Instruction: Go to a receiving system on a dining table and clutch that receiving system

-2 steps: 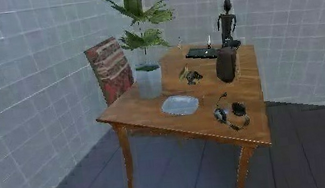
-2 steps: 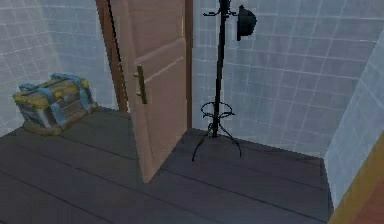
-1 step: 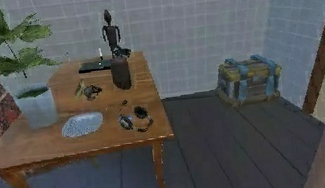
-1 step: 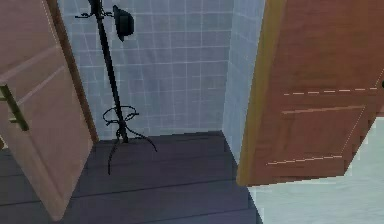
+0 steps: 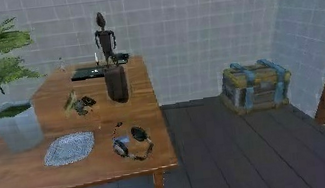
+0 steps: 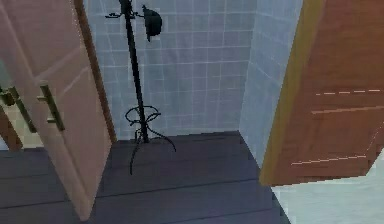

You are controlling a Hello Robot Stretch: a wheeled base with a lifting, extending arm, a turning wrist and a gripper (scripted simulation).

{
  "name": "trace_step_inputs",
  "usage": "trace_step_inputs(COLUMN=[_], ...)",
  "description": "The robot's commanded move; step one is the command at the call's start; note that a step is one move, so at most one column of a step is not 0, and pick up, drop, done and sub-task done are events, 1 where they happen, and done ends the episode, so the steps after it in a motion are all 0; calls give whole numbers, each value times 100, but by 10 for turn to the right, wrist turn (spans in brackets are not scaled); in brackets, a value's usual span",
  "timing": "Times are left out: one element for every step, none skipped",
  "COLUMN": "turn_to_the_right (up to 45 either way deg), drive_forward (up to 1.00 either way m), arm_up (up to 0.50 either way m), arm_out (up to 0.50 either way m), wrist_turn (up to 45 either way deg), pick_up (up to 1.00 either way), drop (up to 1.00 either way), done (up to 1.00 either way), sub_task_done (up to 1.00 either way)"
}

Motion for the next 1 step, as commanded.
trace_step_inputs(turn_to_the_right=[450], drive_forward=[0], arm_up=[0], arm_out=[0], wrist_turn=[0], pick_up=[0], drop=[0], done=[0], sub_task_done=[0])
